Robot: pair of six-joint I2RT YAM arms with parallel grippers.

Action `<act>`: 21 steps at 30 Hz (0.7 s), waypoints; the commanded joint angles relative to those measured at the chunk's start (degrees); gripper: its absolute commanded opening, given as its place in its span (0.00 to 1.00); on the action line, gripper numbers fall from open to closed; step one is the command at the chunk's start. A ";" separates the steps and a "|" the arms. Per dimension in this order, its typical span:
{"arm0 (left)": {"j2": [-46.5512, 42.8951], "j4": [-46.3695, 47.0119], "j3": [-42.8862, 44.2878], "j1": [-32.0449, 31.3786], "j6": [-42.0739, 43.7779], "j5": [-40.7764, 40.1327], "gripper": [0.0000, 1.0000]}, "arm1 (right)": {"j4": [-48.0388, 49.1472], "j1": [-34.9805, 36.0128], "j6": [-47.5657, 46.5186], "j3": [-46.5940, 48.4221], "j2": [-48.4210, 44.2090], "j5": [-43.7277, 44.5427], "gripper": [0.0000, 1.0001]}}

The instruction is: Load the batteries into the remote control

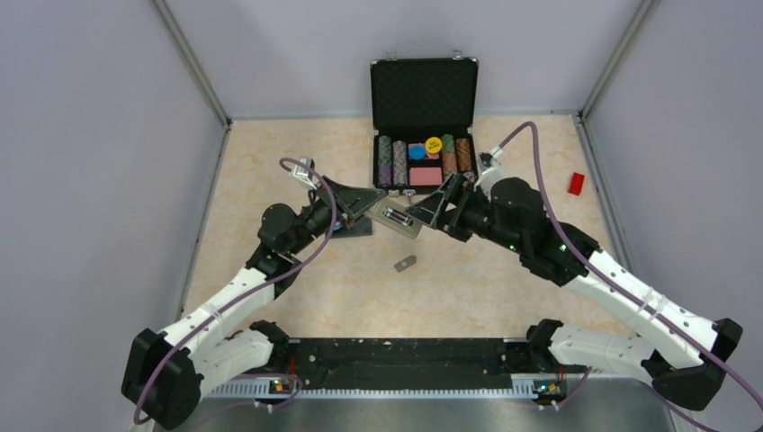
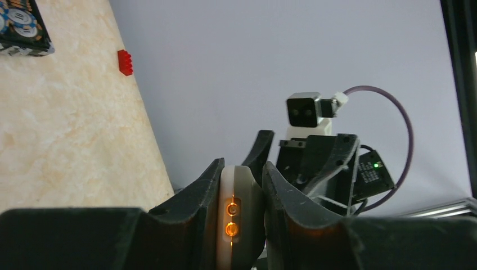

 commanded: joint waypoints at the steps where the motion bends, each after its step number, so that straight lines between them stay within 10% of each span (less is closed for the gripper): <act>1: -0.98 3.38 -0.84 1.50 7.43 3.99 0.00 | 0.94 0.13 -4.77 1.11 -4.71 0.40 0.78; 14: -12.85 -27.16 -0.09 2.99 27.45 -9.97 0.00 | -14.42 -0.53 -23.46 4.44 4.08 7.14 0.73; 21: -21.74 -36.22 -4.18 3.01 27.31 -19.28 0.00 | -11.09 -1.02 -29.34 0.70 21.01 5.28 0.43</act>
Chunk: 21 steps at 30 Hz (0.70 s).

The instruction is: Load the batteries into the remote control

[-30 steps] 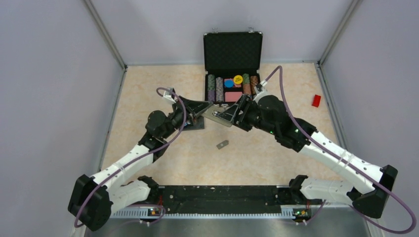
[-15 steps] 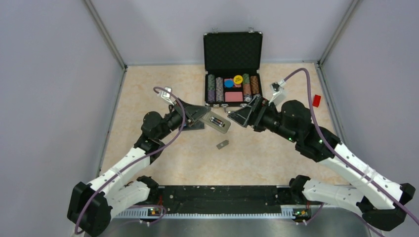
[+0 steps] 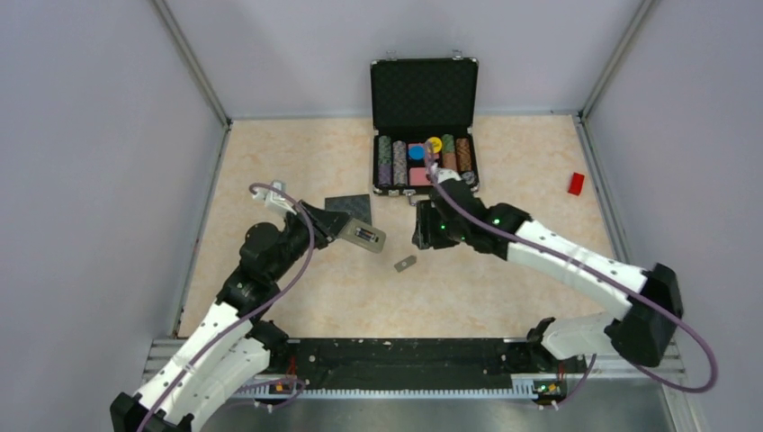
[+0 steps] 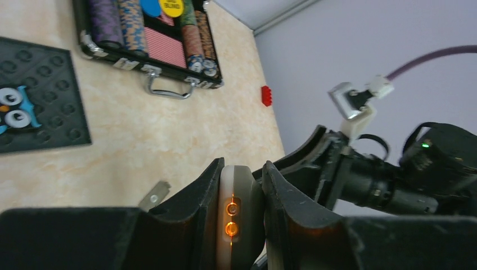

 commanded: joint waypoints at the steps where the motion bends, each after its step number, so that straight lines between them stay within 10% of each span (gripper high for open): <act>1: -5.27 -6.90 -2.59 0.25 1.77 -7.39 0.00 | 1.24 -0.65 -6.71 -1.47 9.70 -0.59 0.39; 21: -13.59 -8.07 -13.13 0.29 -3.47 -10.48 0.00 | 6.22 -1.34 -13.54 5.85 34.30 1.97 0.22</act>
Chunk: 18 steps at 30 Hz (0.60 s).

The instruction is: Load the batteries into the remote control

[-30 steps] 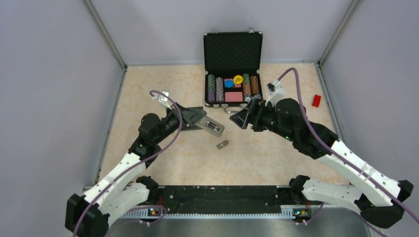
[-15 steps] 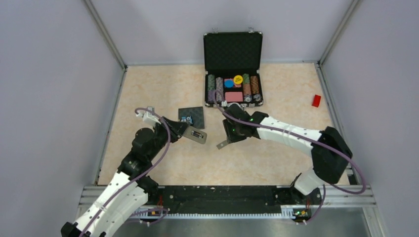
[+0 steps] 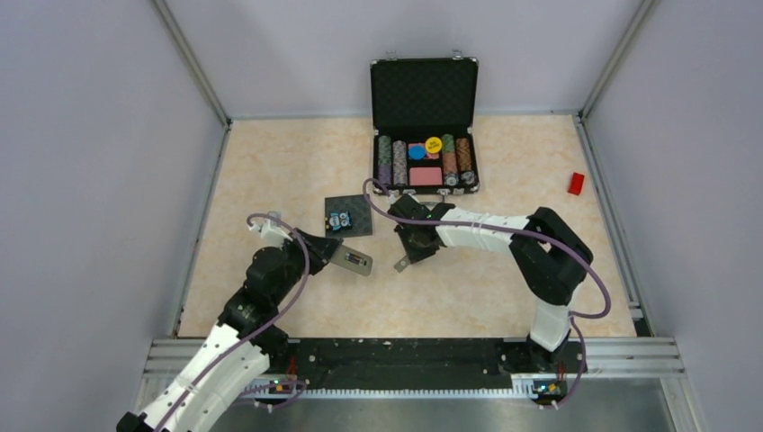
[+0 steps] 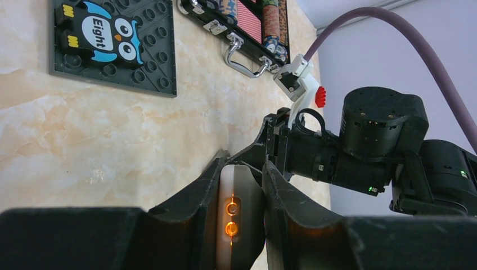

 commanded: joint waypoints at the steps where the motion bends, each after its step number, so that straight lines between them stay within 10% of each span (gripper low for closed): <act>1: -1.25 2.46 -0.20 0.23 -0.54 -1.03 0.00 | 2.19 -0.98 -1.22 2.84 0.68 2.46 0.22; 18: -1.39 1.98 -0.99 0.23 -0.98 -0.95 0.00 | 3.64 -1.22 -3.76 4.42 -0.50 -0.79 0.26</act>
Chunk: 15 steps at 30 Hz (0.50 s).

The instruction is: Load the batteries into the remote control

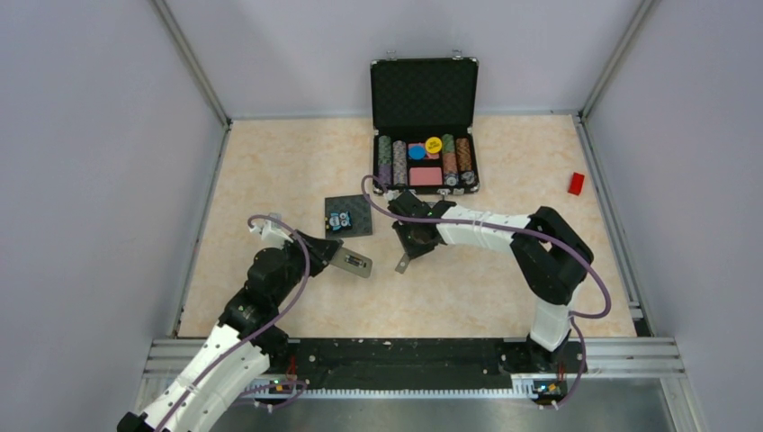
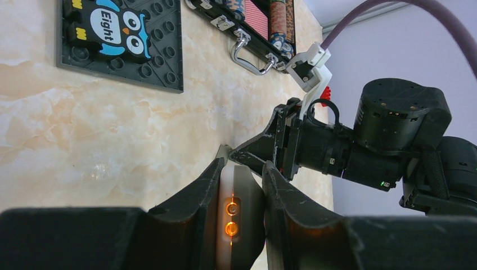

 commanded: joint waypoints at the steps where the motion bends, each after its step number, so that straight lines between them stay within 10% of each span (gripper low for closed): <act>1: -0.87 2.41 -0.25 0.22 -0.68 -0.70 0.00 | 1.76 -0.62 -1.91 3.86 -0.55 -0.75 0.26; 15: -0.84 2.30 -0.16 0.26 -0.50 -1.10 0.00 | 1.09 -1.02 -6.29 5.57 2.77 -3.63 0.28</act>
